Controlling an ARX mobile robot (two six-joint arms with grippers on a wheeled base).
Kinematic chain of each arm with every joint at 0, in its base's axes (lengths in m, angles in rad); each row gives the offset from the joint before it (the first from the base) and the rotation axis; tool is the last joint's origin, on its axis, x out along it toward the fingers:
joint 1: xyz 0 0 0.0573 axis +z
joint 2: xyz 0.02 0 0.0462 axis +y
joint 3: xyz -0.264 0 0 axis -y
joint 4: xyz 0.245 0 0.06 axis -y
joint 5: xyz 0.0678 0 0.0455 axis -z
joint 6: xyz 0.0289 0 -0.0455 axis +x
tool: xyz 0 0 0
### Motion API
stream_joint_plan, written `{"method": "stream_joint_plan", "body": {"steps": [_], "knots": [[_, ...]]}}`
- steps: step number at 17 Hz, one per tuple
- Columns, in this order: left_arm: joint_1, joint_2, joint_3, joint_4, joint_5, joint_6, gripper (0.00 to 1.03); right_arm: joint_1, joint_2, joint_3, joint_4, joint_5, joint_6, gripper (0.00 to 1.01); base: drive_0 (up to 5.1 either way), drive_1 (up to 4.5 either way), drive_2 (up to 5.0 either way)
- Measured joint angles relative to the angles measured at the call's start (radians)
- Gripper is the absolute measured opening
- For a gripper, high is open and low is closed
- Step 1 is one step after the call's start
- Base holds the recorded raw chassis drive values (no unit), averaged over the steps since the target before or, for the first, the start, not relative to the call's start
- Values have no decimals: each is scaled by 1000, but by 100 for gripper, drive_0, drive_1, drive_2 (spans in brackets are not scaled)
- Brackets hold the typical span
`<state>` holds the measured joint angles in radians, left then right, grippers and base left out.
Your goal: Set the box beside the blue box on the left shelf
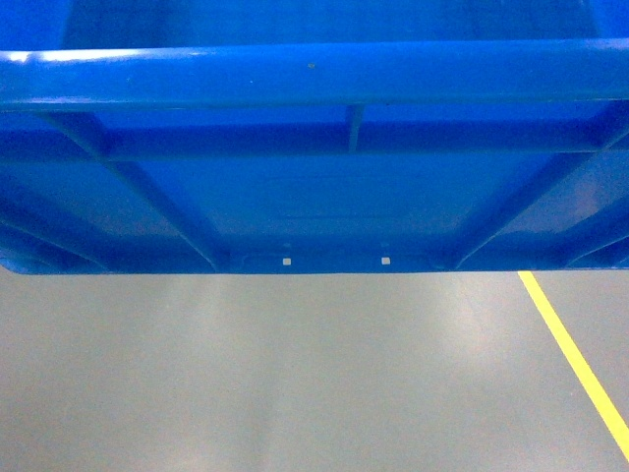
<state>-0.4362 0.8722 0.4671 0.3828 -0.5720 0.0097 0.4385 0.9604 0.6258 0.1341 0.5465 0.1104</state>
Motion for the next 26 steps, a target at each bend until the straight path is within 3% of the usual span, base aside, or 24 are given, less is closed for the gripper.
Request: {"method": "stream_joint_plan", "body": {"steps": [26], "knots": [[0, 5, 0, -8, -1, -1, 11, 0, 5, 0, -7, 0, 0, 12, -4, 402, -409]]}}
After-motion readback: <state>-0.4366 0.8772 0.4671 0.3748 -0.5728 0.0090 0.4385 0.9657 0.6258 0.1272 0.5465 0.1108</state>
